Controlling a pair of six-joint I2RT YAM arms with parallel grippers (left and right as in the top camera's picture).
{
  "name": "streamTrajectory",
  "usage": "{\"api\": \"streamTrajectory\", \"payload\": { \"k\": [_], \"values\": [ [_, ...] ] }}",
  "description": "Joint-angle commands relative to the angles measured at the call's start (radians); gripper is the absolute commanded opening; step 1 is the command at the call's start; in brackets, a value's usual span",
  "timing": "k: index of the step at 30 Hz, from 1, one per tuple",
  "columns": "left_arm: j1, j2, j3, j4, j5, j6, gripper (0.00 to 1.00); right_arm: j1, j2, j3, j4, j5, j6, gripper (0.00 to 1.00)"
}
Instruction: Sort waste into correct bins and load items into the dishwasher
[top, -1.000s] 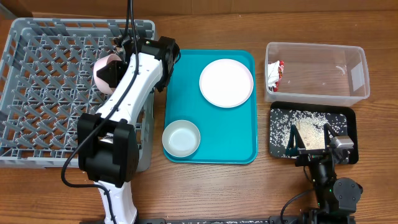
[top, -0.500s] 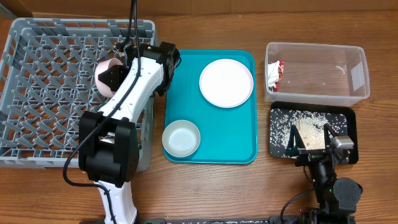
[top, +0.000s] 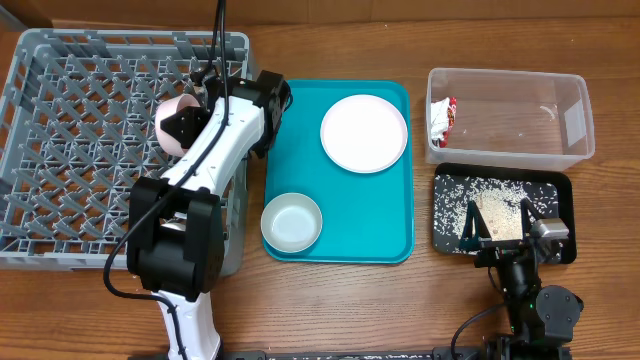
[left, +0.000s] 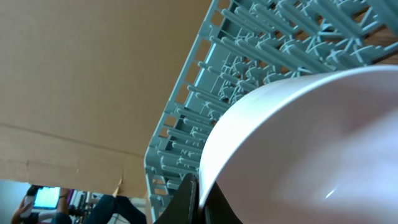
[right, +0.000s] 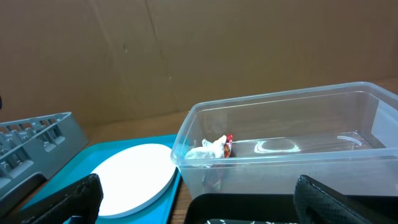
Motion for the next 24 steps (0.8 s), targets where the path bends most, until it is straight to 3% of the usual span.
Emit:
{"api": "streamTrajectory", "payload": {
  "k": [1,11,12,14,19,24],
  "values": [
    [-0.031,0.005,-0.046,0.035,-0.016,0.038,0.04,-0.004,-0.010,-0.010,0.007,0.005,-0.007,1.00],
    [-0.114,0.005,-0.047,0.029,-0.021,0.064,0.13,-0.004,-0.010,-0.010,0.007,0.005,-0.007,1.00],
    [-0.120,0.005,-0.047,0.028,-0.019,0.076,0.18,-0.004,-0.010,-0.010,0.007,0.005,-0.007,1.00],
    [-0.134,0.005,-0.047,0.016,-0.017,0.078,0.39,-0.004,-0.010,-0.010,0.007,0.005,-0.007,1.00],
    [-0.180,-0.001,0.004,-0.039,0.071,0.069,0.65,-0.004,-0.010,-0.010,0.007,0.005,-0.007,1.00],
    [-0.207,-0.060,0.168,-0.159,0.239,0.003,0.89,-0.003,-0.010,-0.010,0.007,0.005,-0.007,1.00]
  ]
}}
